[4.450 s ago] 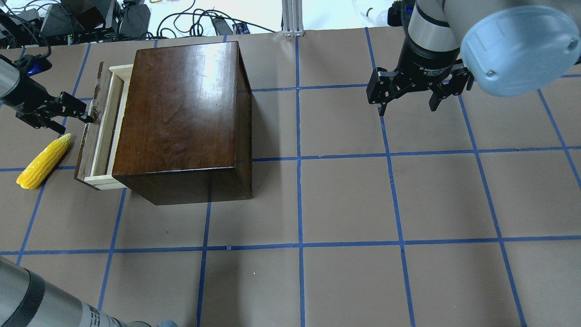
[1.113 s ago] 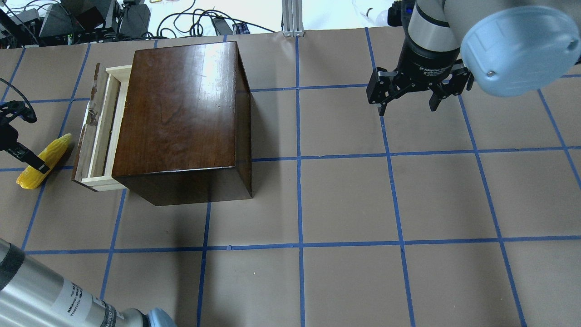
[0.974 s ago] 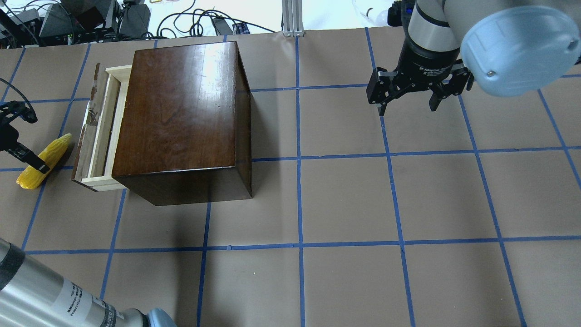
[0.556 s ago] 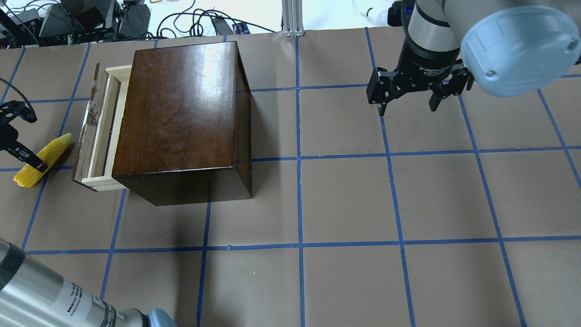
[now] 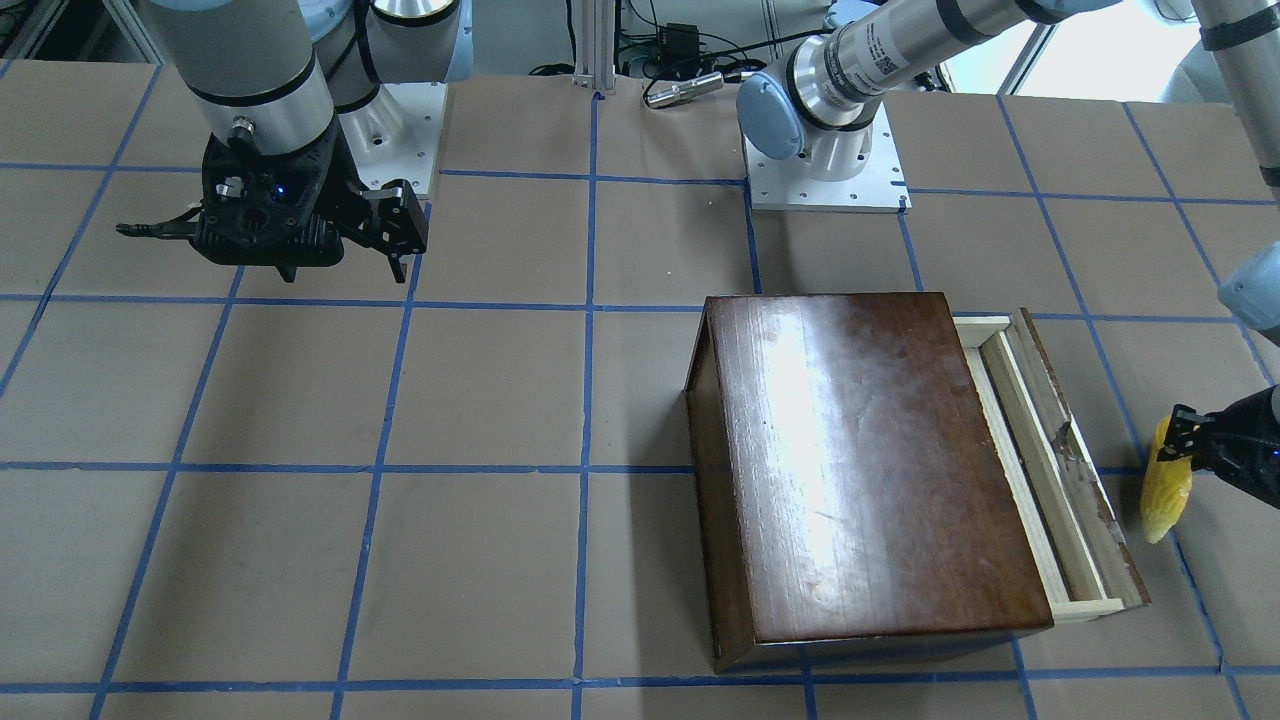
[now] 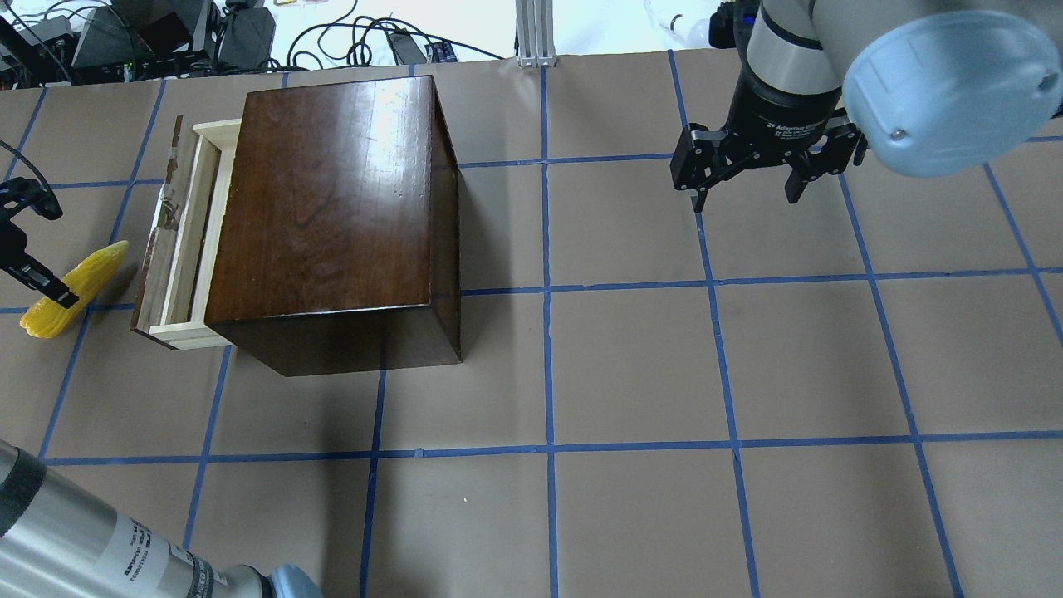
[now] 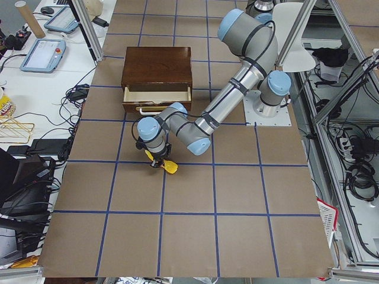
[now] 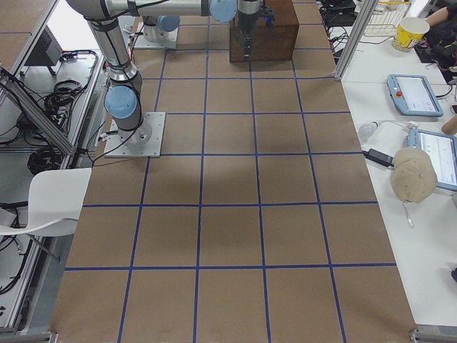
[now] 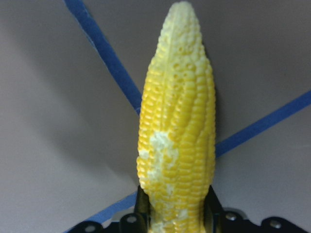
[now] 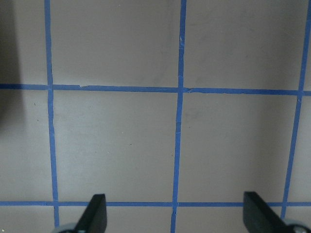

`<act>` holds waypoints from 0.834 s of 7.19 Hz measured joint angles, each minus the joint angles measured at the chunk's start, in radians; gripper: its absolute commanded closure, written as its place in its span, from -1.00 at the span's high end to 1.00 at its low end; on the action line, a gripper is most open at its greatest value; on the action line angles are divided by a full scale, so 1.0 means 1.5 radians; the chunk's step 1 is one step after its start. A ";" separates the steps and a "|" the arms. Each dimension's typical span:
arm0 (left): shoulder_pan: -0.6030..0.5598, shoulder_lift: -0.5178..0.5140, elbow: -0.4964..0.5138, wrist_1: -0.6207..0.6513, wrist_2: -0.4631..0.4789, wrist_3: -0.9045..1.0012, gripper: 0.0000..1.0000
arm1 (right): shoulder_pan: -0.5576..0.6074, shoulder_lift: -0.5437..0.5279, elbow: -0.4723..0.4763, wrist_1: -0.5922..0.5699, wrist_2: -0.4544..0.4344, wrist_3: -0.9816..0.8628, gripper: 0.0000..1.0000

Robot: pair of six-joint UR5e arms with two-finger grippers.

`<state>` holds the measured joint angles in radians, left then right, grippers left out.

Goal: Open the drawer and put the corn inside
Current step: 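Close the left gripper on the corn cob and lift it, then carry the corn over the open drawer and lower it inside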

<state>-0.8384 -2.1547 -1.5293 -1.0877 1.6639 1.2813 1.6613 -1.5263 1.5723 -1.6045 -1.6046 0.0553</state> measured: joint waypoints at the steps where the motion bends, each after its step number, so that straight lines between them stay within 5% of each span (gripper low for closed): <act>1: -0.004 0.012 0.002 -0.002 -0.002 -0.002 -1.00 | 0.000 0.000 0.000 0.000 0.000 0.000 1.00; 6: -0.054 0.122 0.009 -0.022 -0.015 -0.085 -1.00 | 0.000 0.000 0.000 0.000 0.000 0.000 1.00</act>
<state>-0.9194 -1.9720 -1.5163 -1.1204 1.6412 1.1532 1.6613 -1.5263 1.5723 -1.6045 -1.6045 0.0552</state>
